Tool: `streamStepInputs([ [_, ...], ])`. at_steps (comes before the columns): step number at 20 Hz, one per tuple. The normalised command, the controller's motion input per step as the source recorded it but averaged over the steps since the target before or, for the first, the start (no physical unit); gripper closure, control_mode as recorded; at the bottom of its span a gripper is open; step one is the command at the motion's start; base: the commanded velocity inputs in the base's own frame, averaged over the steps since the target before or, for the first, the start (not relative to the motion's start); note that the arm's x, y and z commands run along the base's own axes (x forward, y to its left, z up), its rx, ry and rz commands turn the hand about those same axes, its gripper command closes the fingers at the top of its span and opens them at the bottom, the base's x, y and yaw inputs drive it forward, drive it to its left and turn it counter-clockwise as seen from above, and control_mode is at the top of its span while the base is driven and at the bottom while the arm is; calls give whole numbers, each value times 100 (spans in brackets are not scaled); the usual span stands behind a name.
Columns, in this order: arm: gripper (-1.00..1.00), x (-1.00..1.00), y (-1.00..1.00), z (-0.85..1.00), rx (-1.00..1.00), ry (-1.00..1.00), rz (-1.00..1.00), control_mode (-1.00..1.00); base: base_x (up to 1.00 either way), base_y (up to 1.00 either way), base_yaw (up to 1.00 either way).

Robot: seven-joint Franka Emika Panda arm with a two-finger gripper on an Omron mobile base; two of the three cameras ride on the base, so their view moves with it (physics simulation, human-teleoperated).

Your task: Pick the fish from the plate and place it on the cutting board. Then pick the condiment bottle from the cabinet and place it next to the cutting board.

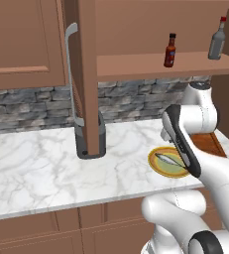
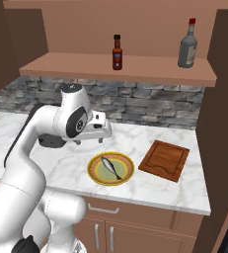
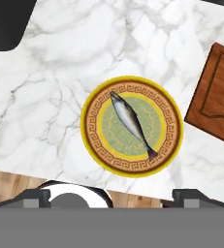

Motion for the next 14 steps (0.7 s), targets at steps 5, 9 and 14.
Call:
streamStepInputs([
  [5, -100, 0, -10, -20, 0, 0, 4, -100, 0, 0, 0],
  [9, -100, 0, -10, -27, 0, 0, 3, -100, 0, 0, 0],
  [14, -100, 0, -5, -34, -1, 0, 2, -100, 0, 0, 0],
])
